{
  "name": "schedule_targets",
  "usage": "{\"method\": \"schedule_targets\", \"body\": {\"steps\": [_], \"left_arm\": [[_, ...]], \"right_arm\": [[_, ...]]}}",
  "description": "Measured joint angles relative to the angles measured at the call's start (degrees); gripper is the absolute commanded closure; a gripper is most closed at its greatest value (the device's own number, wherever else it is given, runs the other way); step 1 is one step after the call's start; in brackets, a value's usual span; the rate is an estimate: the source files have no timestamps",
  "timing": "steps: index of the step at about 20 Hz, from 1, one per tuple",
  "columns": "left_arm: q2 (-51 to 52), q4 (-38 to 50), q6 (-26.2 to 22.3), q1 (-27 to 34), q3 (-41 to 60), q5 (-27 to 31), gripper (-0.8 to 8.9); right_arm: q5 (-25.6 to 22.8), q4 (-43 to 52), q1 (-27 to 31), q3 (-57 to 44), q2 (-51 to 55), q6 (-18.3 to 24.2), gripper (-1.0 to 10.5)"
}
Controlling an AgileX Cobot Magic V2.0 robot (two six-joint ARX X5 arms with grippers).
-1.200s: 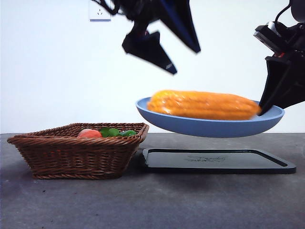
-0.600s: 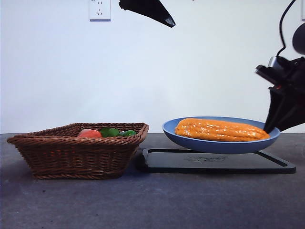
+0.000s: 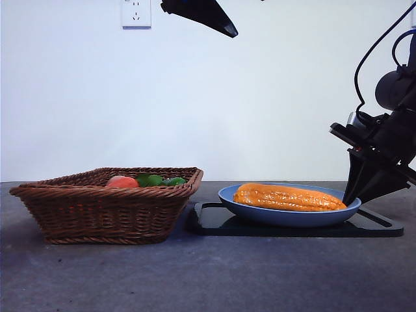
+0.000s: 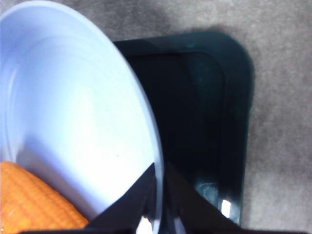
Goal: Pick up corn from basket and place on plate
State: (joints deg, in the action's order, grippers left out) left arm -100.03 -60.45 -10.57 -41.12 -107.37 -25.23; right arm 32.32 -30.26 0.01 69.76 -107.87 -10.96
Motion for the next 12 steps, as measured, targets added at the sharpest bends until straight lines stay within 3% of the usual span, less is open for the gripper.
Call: {"method": "schedule_targets", "body": {"steps": [5, 12], "left_arm": [[0.0, 0.0, 0.0, 0.2, 0.0, 0.0, 4.80], [0.0, 0.0, 0.0, 1.4, 0.0, 0.0, 4.80]], "right_arm": [[0.5, -0.1, 0.0, 0.0, 0.0, 0.0, 7.3], [-0.5, -5.4, 0.7, 0.0, 9.2, 0.3, 7.2]]}}
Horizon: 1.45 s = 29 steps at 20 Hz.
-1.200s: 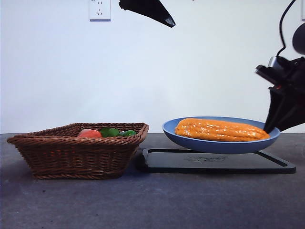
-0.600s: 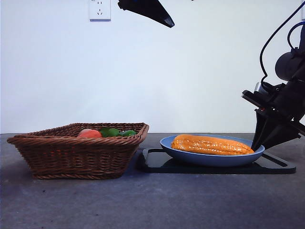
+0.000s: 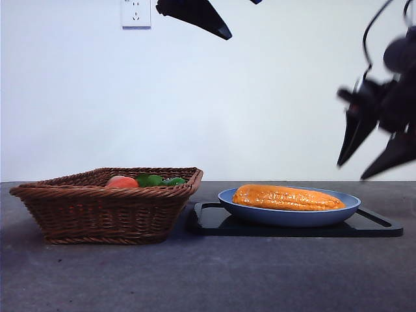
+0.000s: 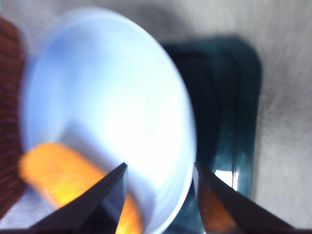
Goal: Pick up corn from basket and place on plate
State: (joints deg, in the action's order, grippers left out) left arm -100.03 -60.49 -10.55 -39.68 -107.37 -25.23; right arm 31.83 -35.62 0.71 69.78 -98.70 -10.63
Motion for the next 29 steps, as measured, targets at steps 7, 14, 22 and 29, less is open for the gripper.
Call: {"method": "schedule_targets", "body": {"steps": [7, 14, 22, 29], "left_arm": [[0.0, -1.3, 0.4, 1.4, 0.0, 0.0, 5.06], [0.0, -2.3, 0.7, 1.7, 0.0, 0.0, 6.55], [0.0, -4.6, 0.7, 1.7, 0.0, 0.0, 8.06], [0.0, -4.4, 0.7, 1.7, 0.0, 0.0, 8.06]], "right_arm": [[-0.5, -13.5, -2.7, 0.0, 20.6, 4.6, 7.2], [-3.7, -24.8, -11.3, -0.9, 34.0, 9.5, 8.0], [-4.9, -20.5, -16.9, -12.9, 36.3, 10.3, 9.4], [-4.9, -17.4, -17.2, -13.8, 36.3, 10.2, 9.4]]}}
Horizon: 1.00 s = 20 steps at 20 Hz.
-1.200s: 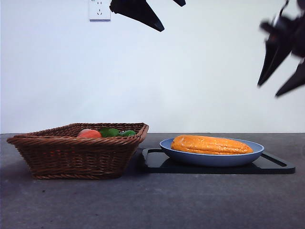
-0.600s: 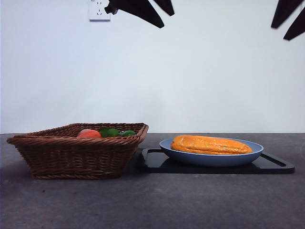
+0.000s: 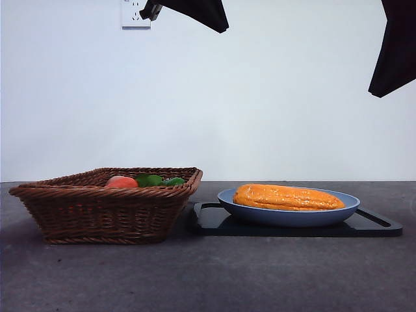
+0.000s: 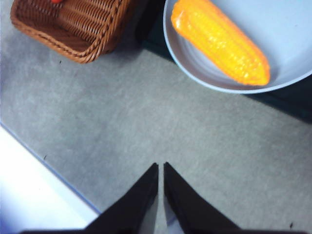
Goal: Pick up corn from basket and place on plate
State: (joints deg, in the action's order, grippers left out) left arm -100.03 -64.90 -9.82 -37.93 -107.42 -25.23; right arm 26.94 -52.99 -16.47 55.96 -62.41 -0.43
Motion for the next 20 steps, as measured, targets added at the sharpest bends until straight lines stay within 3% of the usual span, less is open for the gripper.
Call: {"method": "schedule_targets", "body": {"steps": [12, 20], "left_arm": [[0.0, 1.2, -0.2, 0.5, 0.0, 0.1, 8.06], [6.3, 20.0, -0.8, 10.8, 0.0, 0.5, 8.06]], "right_arm": [[0.0, 0.6, 0.0, 0.0, 0.0, 0.0, 9.4], [0.0, 0.6, 0.0, 0.0, 0.0, 0.0, 9.4]]}}
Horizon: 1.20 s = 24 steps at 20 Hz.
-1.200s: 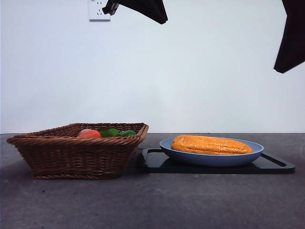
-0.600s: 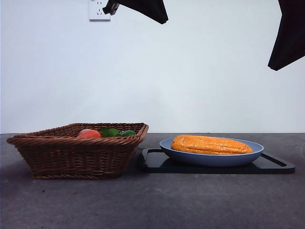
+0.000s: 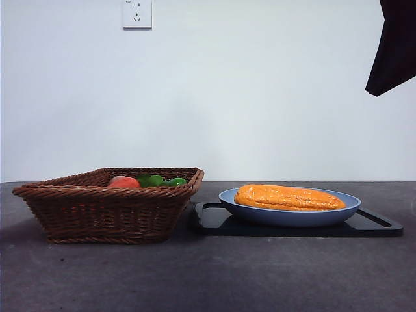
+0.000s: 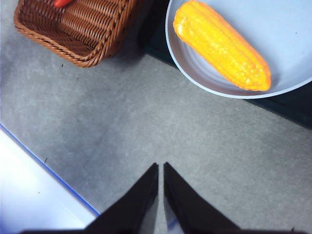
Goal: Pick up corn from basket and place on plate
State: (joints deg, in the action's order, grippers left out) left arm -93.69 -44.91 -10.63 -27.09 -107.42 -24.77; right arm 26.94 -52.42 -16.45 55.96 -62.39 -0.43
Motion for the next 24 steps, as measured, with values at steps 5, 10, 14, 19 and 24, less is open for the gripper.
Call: {"method": "schedule_targets", "body": {"steps": [5, 10, 14, 19, 24], "left_arm": [[7.3, 2.1, 0.0, 10.8, 0.3, 0.0, 8.06], [23.5, 7.8, 0.0, 23.7, 15.1, 0.0, 8.06], [36.8, 16.3, 0.0, 32.1, 34.1, 0.0, 8.06], [54.4, 31.5, 2.3, 35.9, 58.4, 2.3, 8.06], [67.6, 37.5, 5.9, 36.0, 79.4, 9.3, 8.06]], "right_arm": [[0.0, 0.0, 0.0, 0.0, 0.0, 0.0, 9.4], [0.0, 0.0, 0.0, 0.0, 0.0, 0.0, 9.4], [0.0, 0.0, 0.0, 0.0, 0.0, 0.0, 9.4], [0.0, 0.0, 0.0, 0.0, 0.0, 0.0, 9.4], [0.0, 0.0, 0.0, 0.0, 0.0, 0.0, 9.4]]}}
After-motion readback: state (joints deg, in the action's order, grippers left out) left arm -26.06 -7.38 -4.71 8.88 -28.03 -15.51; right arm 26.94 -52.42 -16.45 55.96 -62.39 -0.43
